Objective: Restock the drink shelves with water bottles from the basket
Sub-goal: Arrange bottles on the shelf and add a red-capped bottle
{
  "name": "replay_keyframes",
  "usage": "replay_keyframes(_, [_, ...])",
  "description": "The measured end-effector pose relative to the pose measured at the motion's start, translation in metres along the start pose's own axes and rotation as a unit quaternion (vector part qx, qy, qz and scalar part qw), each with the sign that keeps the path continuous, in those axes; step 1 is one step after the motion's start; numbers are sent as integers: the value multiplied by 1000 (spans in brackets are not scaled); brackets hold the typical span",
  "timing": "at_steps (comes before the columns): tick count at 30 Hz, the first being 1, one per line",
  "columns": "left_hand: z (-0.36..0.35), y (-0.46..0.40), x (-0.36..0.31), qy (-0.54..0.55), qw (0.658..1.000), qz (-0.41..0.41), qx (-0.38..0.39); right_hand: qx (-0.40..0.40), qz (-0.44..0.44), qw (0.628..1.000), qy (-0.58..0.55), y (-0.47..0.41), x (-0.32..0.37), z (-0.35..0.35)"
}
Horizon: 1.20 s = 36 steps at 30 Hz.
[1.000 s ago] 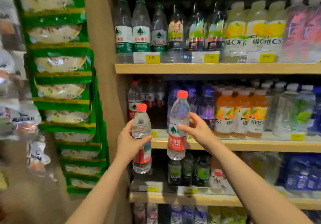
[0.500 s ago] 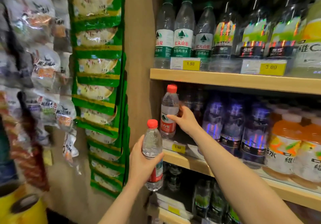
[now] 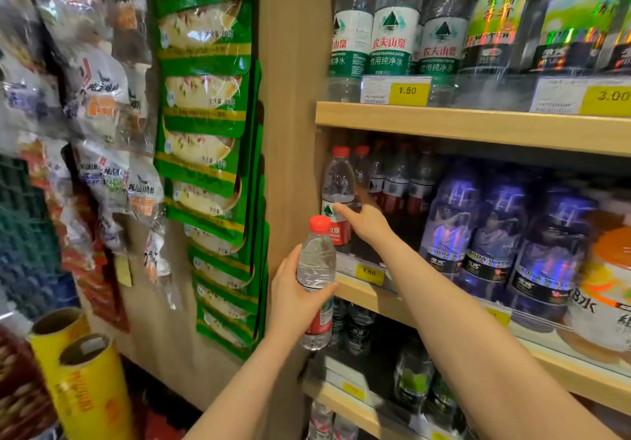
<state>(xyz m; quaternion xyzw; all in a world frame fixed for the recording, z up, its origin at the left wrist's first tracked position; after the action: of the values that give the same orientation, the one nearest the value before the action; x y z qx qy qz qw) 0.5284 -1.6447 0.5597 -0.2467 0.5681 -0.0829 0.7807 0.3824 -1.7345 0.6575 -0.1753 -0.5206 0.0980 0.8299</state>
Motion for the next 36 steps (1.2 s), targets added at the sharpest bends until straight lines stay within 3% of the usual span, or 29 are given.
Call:
replay_keyframes(9, [-3, -4, 1, -3, 1000, -10, 13, -23, -25, 998, 44, 9, 1, -2])
replay_keyframes(13, [4, -2, -2, 32, 997, 14, 74, -73, 15, 997, 23, 41, 15, 22])
replay_keyframes(16, [2, -3, -6, 43, 988, 37, 144, 82, 40, 995, -37, 80, 22, 29])
replay_keyframes(18, [-3, -2, -14, 53, 983, 35, 174, 125, 45, 991, -24, 97, 26, 32])
replay_keyframes(24, [-14, -3, -41, 121, 971, 27, 204, -13, 62, 998, 24, 103, 55, 64])
replay_keyframes(29, [-17, 13, -50, 77, 973, -6, 217, -134, 100, 982, 91, 103, 78, 82])
replay_keyframes(31, [-19, 12, -54, 79, 972, -20, 222, -148, 102, 979, 94, 109, 82, 85])
replay_keyframes(36, [-20, 4, -71, 100, 957, -53, 267, -13, 21, 998, 63, 135, 59, 84])
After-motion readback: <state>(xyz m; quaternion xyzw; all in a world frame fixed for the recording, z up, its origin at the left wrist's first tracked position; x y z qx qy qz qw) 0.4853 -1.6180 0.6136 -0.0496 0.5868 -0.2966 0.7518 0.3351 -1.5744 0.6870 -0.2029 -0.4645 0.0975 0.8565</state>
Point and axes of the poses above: each hand's wrist, its own y-axis away from the middle knuckle, its own z-axis out of the back of the hand, x = y × z, the point moved 2 cm from there along -y, towards the middle knuckle, and after that the axes turned 1 degree about z, right-handed, at the moved point
